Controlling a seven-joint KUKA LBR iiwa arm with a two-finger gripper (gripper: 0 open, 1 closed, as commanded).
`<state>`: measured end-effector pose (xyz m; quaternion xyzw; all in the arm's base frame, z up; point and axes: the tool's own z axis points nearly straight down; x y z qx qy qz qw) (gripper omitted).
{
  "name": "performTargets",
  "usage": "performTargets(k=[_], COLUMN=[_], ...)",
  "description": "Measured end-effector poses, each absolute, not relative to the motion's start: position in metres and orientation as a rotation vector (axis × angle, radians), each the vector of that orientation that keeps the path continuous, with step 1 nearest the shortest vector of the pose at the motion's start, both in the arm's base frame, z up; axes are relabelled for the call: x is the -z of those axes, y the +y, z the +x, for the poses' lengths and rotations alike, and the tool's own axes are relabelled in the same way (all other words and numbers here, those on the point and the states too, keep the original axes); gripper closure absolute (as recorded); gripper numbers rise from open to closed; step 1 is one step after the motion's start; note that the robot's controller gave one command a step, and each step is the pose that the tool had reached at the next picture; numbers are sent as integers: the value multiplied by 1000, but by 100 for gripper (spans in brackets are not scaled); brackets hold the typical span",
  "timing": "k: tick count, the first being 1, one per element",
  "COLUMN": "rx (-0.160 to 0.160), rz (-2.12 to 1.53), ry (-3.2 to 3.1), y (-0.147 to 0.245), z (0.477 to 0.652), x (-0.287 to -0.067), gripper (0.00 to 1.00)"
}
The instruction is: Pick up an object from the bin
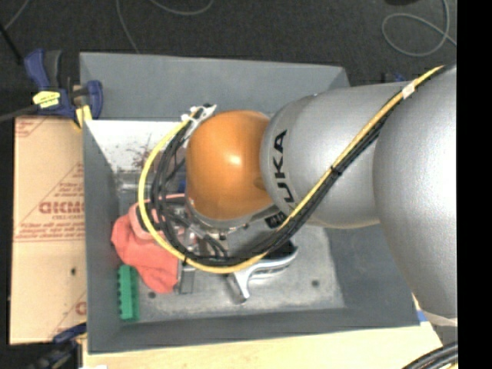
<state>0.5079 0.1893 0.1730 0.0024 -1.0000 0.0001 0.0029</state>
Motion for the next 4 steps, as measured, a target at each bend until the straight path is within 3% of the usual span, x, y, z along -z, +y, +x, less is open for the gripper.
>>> performTargets(k=[1,2,3,4], rx=[2,1,-1,1], rz=[0,-469,-383,-665], ry=[-3144,-3105,-3117,-3069], y=[188,223,232,218], z=[510,490,485,484], x=[-178,-136,-128,-138], gripper=[0,0,0,0])
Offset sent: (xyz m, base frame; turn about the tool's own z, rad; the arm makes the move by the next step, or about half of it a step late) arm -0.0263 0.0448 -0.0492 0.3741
